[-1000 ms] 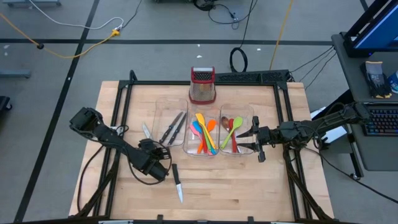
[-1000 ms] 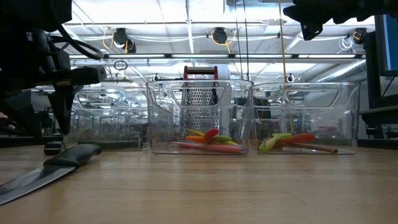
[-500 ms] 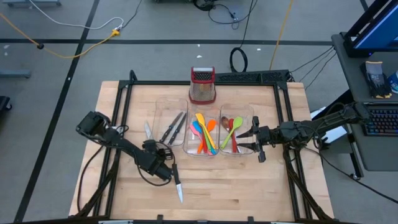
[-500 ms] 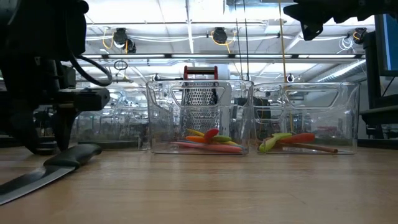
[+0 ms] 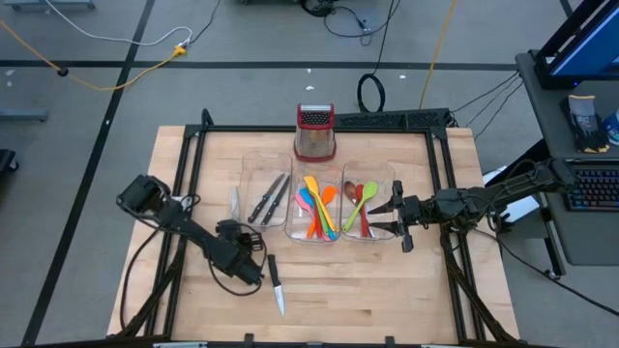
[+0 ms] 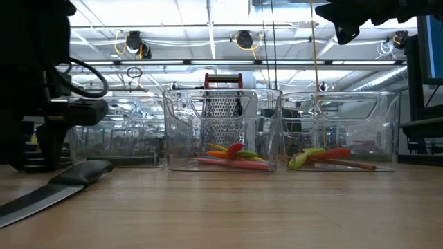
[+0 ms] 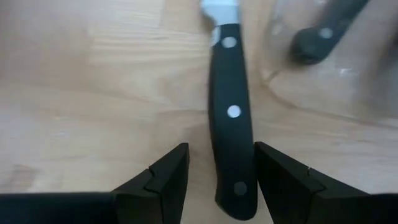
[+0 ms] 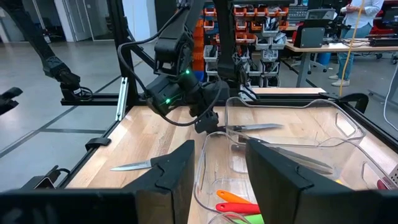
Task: Pick & Place Kitchen Items
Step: Put the black knife into the left transparent bin
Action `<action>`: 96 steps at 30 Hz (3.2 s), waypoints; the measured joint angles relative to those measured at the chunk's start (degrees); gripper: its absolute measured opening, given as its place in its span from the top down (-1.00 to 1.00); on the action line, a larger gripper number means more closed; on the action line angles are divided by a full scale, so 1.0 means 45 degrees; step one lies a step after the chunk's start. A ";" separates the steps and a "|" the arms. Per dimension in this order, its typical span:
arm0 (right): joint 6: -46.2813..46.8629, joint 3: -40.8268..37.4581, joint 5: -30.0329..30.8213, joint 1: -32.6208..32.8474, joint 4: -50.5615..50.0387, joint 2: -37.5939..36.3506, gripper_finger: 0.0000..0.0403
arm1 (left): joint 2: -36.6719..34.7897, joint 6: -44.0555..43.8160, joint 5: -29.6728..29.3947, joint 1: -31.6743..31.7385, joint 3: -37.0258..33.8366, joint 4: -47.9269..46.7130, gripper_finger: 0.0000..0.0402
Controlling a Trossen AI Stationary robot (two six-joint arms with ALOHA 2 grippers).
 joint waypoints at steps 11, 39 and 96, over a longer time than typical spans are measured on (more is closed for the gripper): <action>0.0000 0.0000 0.0000 0.0000 0.0000 0.0000 0.33 | 0.0014 0.0109 0.0285 -0.0380 -0.0015 -0.0552 0.08; 0.0329 0.0000 0.0000 0.0000 -0.0010 -0.0002 0.33 | -0.0088 0.3737 -0.0547 -0.0366 -0.0918 0.0970 0.16; 0.0369 0.0000 -0.0002 0.0003 -0.0044 -0.0005 0.33 | -0.5002 0.2392 -0.7581 -0.1735 0.1983 -0.5918 0.70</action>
